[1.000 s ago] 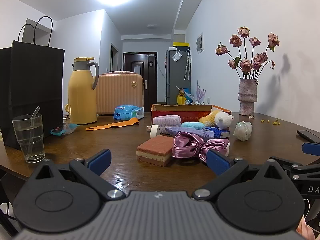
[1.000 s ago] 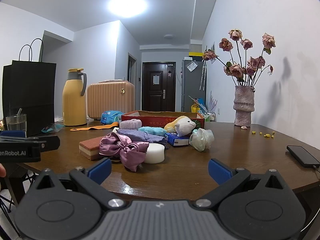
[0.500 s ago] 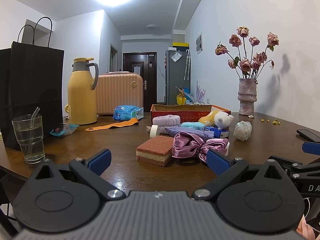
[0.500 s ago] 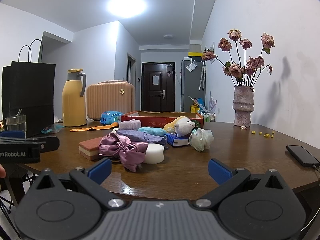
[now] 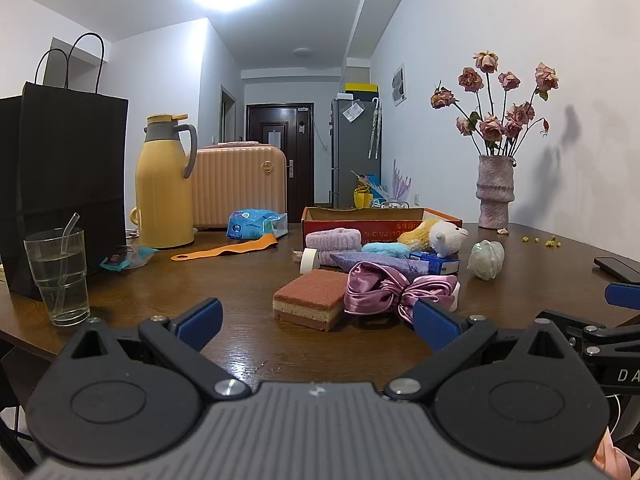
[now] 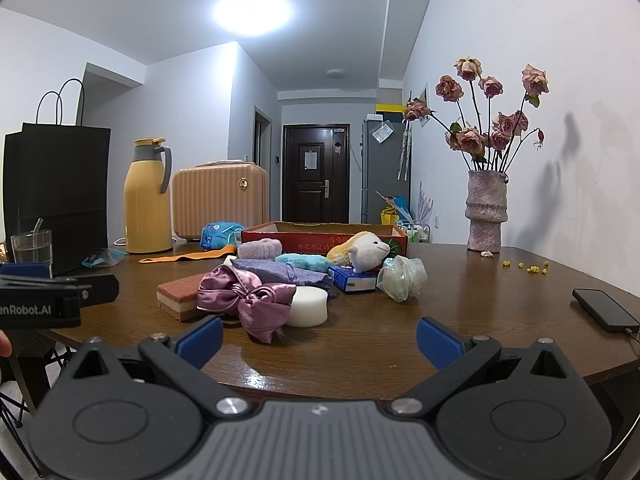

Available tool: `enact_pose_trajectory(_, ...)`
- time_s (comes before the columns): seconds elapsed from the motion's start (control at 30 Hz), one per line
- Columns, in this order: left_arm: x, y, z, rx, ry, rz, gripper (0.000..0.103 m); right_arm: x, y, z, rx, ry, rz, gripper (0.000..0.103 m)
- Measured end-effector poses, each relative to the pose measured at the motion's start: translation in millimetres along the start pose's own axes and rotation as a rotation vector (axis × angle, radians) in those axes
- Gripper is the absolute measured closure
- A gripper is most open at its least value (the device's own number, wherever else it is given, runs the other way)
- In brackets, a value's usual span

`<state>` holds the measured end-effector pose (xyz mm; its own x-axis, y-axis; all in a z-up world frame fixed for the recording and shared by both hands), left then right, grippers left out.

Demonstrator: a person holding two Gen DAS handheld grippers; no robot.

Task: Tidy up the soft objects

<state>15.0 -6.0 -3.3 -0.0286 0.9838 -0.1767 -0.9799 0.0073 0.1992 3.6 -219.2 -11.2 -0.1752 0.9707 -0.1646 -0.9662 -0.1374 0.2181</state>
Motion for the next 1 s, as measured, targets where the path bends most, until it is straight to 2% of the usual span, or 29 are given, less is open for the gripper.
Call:
enact_pose_trajectory(0.73,6,-4,4,0.017,0.011,0.006,0.000,-1,-1,0,0.001,-0.002,0.003,0.000)
enact_pose_trajectory(0.83,9,-10,3,0.034,0.014,0.009,0.000,-2,-6,-1,0.010,0.003,0.010,0.000)
enact_pose_trajectory(0.93,15,-25,2,0.026,0.000,0.060,0.000,-6,-19,-3,0.028,0.008,0.039,0.000)
enact_pose_trajectory(1.0,20,-38,2,0.024,-0.014,0.053,0.000,-9,-31,-2,0.038,0.009,0.055,0.000)
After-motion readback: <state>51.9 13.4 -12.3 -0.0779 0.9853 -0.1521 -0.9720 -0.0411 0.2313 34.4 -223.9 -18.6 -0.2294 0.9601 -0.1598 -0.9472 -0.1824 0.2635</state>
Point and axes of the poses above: each gripper's, at about its wrist camera, not at the fingertips, and y roughly against the way its jaws point, x to its left, z to its top, the point moved 2 cm from there along -y, roughly the way its jaws point, and after that the axes turned 11 degrees about y, right-handed, at the moved point
